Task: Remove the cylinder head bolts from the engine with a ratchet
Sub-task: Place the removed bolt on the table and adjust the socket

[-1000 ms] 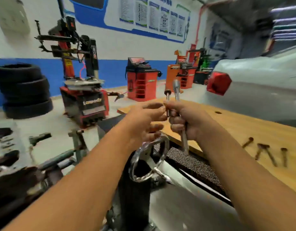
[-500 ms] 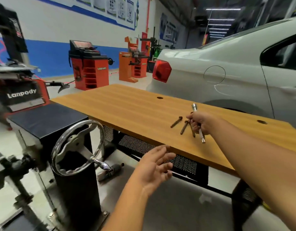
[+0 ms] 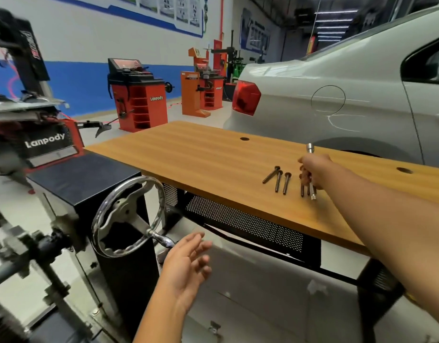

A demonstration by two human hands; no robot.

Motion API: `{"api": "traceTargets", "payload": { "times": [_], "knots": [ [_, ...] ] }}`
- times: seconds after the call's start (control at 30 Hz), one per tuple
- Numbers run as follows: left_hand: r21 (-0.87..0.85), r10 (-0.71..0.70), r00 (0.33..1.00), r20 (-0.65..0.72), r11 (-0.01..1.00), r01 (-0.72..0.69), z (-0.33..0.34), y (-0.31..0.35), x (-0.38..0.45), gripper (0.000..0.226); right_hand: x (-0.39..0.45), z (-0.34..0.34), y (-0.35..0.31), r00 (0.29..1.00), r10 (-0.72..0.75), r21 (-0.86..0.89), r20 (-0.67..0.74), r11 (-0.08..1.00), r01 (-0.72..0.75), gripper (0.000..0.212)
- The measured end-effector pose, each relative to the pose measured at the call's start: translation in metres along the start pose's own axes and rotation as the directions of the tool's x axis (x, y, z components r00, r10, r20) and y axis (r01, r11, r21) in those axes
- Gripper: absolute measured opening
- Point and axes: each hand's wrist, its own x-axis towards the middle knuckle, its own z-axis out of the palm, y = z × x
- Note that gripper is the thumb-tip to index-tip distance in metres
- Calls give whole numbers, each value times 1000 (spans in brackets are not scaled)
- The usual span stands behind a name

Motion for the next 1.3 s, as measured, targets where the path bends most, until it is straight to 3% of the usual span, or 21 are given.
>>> {"api": "traceTargets", "payload": {
  "times": [0.17, 0.27, 0.3, 0.37, 0.43, 0.5, 0.6, 0.7, 0.8, 0.87, 0.93, 1.0, 1.07, 1.1, 1.2, 1.3],
  "knots": [
    [-12, -3, 999, -46, 1000, 3, -12, -2, -7, 15, -24, -1, 2, 999, -7, -103, 52, 995, 12, 10],
    [96, 95, 995, -23, 991, -92, -6, 2, -23, 19, -69, 12, 0, 995, -93, 81, -33, 992, 95, 15],
    [142, 163, 986, 23, 976, -165, -1, 9, -31, 23, -90, 20, -8, 992, -125, 187, 8, 975, 122, 17],
    [263, 279, 949, 150, 914, -310, 13, 32, -52, 27, -143, 37, -30, 950, -216, 368, 227, 922, 122, 22],
    [394, 322, 909, 263, 825, -406, 25, 64, -77, 28, -209, 59, -53, 830, -347, 479, 437, 870, 112, 28],
    [450, 388, 875, 291, 751, -483, 20, 105, -104, 29, -289, 91, -74, 662, -499, 575, 559, 809, 124, 31],
    [487, 550, 801, 235, 646, -587, -16, 170, -160, 30, -412, 132, -98, 441, -704, 724, 557, 672, 156, 30],
    [541, 762, 634, 129, 482, -689, -77, 228, -235, 20, -522, 162, -117, 139, -869, 818, 474, 493, 295, 31],
    [650, 892, 452, -26, 359, -670, -134, 275, -321, 15, -609, 190, -129, -122, -855, 845, 504, 459, 274, 49],
    [721, 931, 328, -160, 337, -606, -171, 289, -372, 27, -651, 211, -130, -251, -835, 864, 489, 426, 267, 45],
    [710, 918, 213, -336, 395, -583, -208, 288, -413, 40, -675, 238, -123, -369, -815, 855, 446, 267, 444, 26],
    [656, 876, 120, -467, 435, -617, -244, 276, -441, 41, -678, 268, -107, -538, -656, 698, 529, -24, 716, 24],
    [592, 849, 82, -522, 430, -682, -271, 266, -459, 45, -669, 290, -85, -606, -446, 509, 659, -329, 796, 28],
    [571, 841, 74, -535, 425, -702, -280, 264, -464, 48, -663, 298, -77, -612, -392, 478, 687, -391, 787, 30],
    [558, 824, 50, -565, 426, -712, -294, 269, -464, 54, -648, 314, -70, -615, -371, 488, 696, -385, 784, 43],
    [549, 820, -2, -572, 380, -744, -290, 285, -447, 52, -646, 320, -66, -681, -313, 460, 662, -548, 699, 49]
  ]
}}
